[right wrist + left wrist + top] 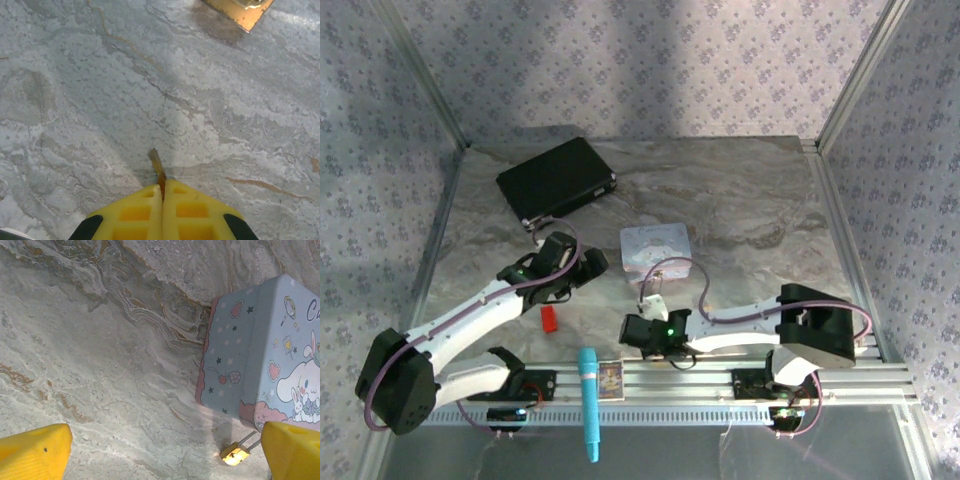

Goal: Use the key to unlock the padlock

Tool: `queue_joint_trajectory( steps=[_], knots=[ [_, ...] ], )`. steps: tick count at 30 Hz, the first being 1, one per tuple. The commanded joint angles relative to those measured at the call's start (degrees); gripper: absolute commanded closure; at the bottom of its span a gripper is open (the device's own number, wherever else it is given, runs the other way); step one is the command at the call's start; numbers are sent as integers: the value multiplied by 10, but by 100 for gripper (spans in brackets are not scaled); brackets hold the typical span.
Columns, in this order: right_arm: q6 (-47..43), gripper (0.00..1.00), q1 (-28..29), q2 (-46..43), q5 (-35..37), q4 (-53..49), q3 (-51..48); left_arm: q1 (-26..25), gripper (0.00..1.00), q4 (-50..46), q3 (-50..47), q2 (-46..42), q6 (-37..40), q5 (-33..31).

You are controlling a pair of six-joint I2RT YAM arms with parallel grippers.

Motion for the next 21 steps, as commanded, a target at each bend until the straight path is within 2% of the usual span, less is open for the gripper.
queue_joint_trajectory(
  steps=[1,4,12,21],
  knots=[
    [-1,97,-22,-6,-44,-12,-47,-5,5,30,-20,12,-30,17],
    [-25,100,-46,-29,-49,10,-60,-8,7,46,-28,12,-40,16],
    [-73,100,-88,-89,-61,34,-76,-27,13,75,-30,18,-60,19],
    [-130,100,-158,-138,-115,91,-83,-65,29,157,-45,23,-150,27]
  ],
)
